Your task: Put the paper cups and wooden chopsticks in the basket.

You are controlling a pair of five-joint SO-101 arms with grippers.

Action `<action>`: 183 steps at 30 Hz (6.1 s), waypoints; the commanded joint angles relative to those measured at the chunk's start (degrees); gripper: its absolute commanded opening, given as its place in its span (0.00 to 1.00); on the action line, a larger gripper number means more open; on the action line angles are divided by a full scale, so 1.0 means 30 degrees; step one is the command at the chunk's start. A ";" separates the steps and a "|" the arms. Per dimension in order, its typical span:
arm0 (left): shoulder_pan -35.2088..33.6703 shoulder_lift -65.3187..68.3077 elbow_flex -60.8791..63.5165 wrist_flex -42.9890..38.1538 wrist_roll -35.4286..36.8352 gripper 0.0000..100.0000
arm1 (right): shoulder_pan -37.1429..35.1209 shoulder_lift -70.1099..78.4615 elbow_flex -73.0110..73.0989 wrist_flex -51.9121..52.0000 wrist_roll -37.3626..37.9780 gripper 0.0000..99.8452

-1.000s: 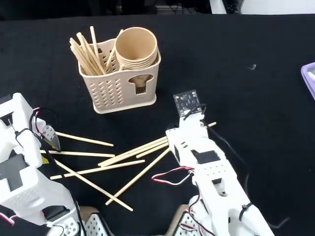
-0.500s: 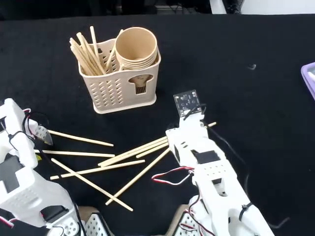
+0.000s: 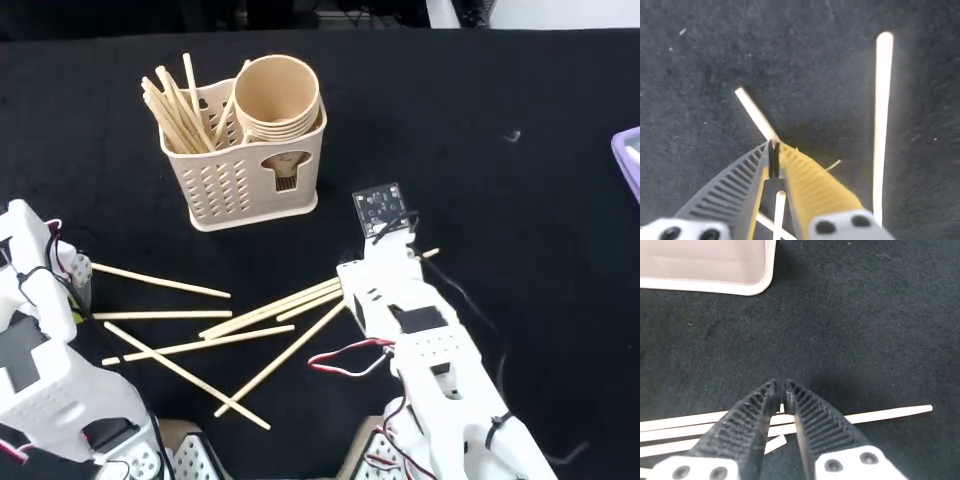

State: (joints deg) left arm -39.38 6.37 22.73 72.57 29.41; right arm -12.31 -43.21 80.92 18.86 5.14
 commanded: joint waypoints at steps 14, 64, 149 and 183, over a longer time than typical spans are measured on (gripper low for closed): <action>0.0864 -0.0234 -0.4440 0.3516 0.1026 0.17 | -0.0352 -0.0425 -0.0073 -0.0440 0.0264 0.03; -0.1861 0.0293 -0.1333 0.2842 0.2344 0.10 | -0.0821 -0.0425 -0.0044 -0.0440 0.0293 0.03; -0.1919 -0.0703 -0.2535 -0.1817 0.2403 0.05 | -0.0821 -0.0425 0.0073 -0.0440 0.0293 0.03; 0.2359 -0.0615 -2.7414 0.4278 0.0733 0.05 | -0.0821 -0.0425 0.0835 -0.2374 0.0293 0.03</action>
State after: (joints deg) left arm -37.45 4.97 -41.27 83.74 32.22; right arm -13.98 -43.21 83.56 13.67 5.58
